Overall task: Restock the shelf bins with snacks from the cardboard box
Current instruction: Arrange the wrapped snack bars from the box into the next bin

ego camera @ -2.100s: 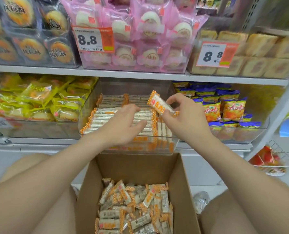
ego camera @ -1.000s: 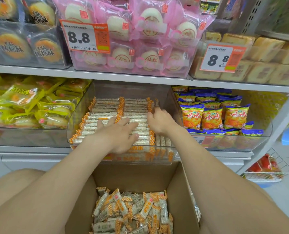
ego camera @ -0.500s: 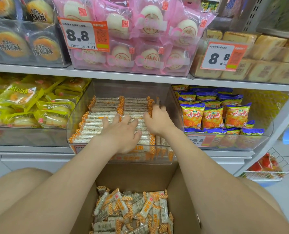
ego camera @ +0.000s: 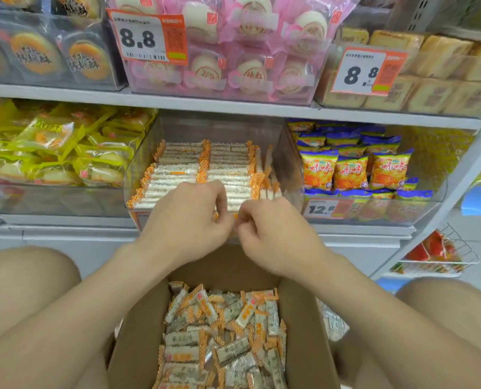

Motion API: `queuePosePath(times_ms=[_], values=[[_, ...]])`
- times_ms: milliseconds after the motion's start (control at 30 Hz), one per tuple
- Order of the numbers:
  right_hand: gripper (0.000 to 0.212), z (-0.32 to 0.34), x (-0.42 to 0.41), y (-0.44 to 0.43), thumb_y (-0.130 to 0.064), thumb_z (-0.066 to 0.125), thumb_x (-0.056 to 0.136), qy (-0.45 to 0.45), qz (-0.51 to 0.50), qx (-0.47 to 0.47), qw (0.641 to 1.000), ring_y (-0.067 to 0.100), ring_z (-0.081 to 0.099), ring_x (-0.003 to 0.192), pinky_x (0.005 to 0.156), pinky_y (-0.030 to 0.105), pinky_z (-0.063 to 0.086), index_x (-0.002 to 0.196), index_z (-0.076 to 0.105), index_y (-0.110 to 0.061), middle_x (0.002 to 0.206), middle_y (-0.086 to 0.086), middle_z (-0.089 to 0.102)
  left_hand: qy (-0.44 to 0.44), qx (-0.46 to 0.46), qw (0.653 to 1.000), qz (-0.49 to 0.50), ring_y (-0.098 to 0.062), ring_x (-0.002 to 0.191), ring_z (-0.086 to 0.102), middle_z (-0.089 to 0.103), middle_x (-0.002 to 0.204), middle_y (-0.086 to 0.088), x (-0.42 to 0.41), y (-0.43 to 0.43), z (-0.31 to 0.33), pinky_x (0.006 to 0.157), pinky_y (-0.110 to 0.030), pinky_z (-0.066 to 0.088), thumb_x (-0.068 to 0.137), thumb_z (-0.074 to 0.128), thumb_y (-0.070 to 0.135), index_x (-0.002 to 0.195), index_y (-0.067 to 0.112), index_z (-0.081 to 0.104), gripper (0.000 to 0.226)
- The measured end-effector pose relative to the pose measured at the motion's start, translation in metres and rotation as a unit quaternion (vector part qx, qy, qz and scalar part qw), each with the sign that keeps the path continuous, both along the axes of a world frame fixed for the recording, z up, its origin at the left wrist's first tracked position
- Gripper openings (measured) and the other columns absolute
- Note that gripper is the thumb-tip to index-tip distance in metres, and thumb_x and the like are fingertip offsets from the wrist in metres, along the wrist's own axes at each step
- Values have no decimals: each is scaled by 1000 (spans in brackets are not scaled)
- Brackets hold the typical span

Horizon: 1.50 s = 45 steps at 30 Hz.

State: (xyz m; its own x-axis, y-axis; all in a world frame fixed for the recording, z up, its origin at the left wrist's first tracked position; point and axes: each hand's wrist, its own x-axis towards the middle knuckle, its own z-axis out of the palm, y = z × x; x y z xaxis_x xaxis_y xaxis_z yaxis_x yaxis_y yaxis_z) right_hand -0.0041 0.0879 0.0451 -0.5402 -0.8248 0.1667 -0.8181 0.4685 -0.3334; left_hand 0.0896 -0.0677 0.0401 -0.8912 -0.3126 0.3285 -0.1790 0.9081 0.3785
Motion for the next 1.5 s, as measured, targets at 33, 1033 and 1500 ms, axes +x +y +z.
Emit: queuePosePath(times_ms=[33, 1033, 1500], values=[[15, -7, 6, 12, -27, 46, 85, -26, 12, 28, 999, 30, 61, 72, 62, 45, 53, 76, 57, -22, 71, 5, 64, -33, 33, 998, -41, -8, 63, 56, 55, 57, 10, 11, 7, -2, 59, -35, 49, 78, 53, 43, 77, 31, 56, 12], [59, -368, -17, -11, -15, 58, 100, -325, -74, 383, 861, 43, 58, 120, 94, 51, 55, 154, 35, -18, 139, 20, 52, -367, 29, 930, 18, -36, 133, 47, 20, 162, -5, -16, 23, -336, 91, -44, 50, 79, 63, -21, 156, 23, 32, 93], [19, -373, 14, -4, -42, 29, 112, -240, -184, 203, 931, 31, 61, 79, 66, 39, 47, 110, 42, -28, 121, 21, 58, -405, 33, 904, 130, -35, 124, 55, 52, 138, -13, 2, -9, -363, 95, -40, 49, 79, 79, -10, 140, 12, 41, 75]])
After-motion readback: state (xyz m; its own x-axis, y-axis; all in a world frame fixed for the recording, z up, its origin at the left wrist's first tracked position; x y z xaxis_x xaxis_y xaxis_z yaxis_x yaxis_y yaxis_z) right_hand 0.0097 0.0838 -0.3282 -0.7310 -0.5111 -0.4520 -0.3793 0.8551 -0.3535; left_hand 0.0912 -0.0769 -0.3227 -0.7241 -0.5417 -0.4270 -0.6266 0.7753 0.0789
